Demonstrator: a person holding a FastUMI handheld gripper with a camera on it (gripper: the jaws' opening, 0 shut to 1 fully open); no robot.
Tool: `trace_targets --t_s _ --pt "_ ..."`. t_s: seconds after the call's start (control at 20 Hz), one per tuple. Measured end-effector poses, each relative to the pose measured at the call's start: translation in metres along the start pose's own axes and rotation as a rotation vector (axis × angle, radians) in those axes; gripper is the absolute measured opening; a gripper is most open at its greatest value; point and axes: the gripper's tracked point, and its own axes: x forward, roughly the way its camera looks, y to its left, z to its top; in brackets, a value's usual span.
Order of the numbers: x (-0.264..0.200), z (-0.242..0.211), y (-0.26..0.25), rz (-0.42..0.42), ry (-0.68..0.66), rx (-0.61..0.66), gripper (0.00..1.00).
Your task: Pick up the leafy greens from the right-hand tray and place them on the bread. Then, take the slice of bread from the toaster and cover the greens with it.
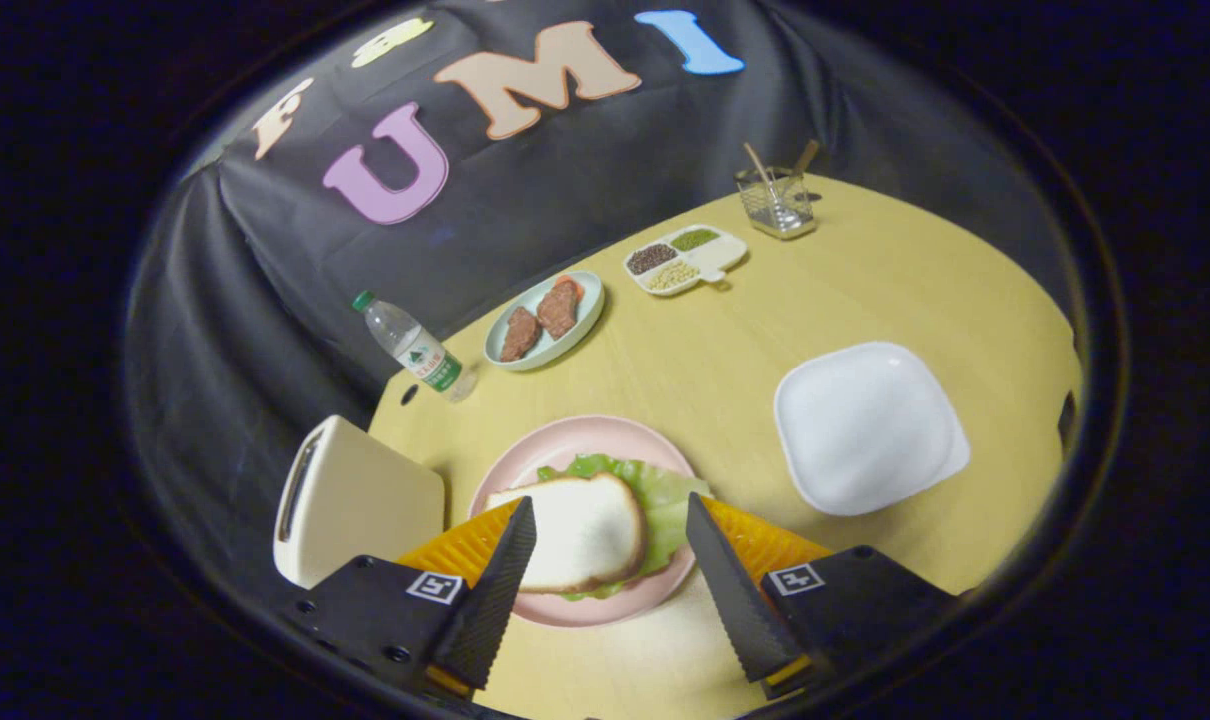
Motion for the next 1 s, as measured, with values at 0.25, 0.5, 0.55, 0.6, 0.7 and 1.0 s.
trace_targets --t_s 0.25,0.5,0.55,0.6,0.7,1.0 --pt "-0.04 0.056 0.009 -0.1 -0.17 -0.25 0.95" --pt "-0.075 0.101 0.041 -0.094 -0.316 -0.36 0.94" --pt "-0.082 0.111 0.048 -0.088 -0.346 -0.376 0.94" --pt "-0.087 0.12 0.056 -0.082 -0.377 -0.39 0.94" --pt "-0.093 0.131 0.072 -0.047 -0.423 -0.387 0.94" --pt "-0.1 0.153 0.099 0.007 -0.507 -0.36 0.94"
